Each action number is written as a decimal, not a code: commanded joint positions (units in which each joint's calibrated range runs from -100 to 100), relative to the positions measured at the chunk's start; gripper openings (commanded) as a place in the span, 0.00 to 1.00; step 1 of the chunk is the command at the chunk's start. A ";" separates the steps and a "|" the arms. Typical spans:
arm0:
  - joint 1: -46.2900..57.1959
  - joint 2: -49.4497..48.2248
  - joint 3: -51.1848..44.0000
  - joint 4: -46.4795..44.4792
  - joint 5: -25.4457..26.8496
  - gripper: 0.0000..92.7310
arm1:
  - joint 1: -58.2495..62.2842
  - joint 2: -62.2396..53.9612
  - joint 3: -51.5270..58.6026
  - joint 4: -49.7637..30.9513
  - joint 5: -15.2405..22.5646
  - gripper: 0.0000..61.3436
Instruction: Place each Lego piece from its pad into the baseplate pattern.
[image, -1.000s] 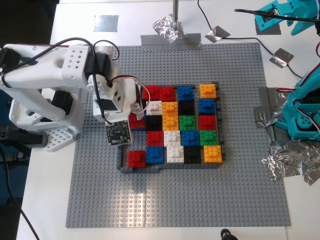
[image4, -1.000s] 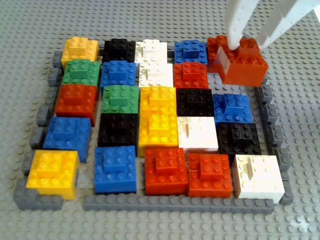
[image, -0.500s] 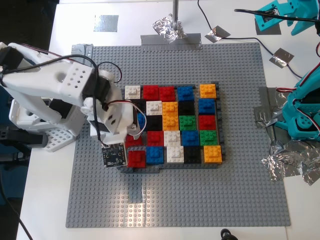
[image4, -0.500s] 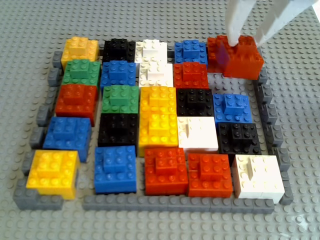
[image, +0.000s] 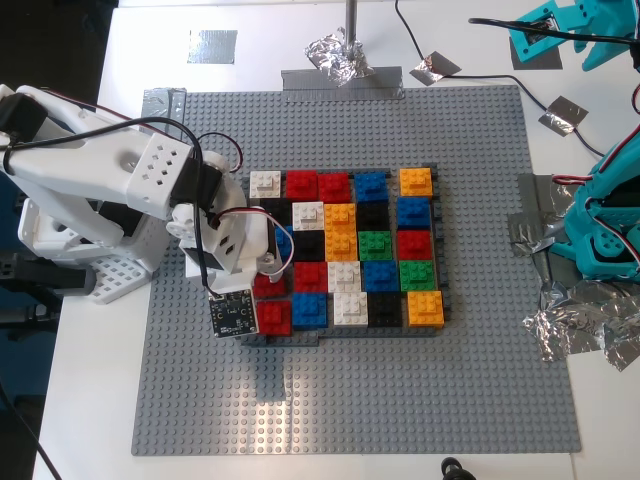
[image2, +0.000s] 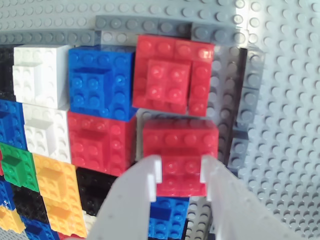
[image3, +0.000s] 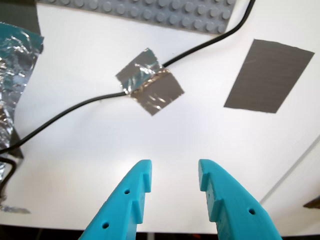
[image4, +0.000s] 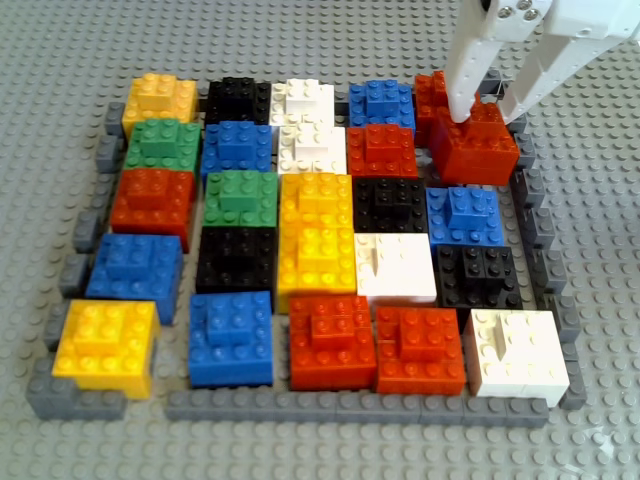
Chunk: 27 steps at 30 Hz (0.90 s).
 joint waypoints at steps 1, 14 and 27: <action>0.09 -1.79 -0.75 -0.04 0.17 0.12 | -0.03 0.22 -0.79 -1.84 -0.15 0.00; 0.23 -1.79 -0.75 -0.04 0.17 0.12 | -1.77 0.30 0.65 -3.88 0.09 0.15; 0.31 -1.79 -0.75 -0.04 0.17 0.12 | -2.49 -1.93 -6.57 3.04 -1.08 0.32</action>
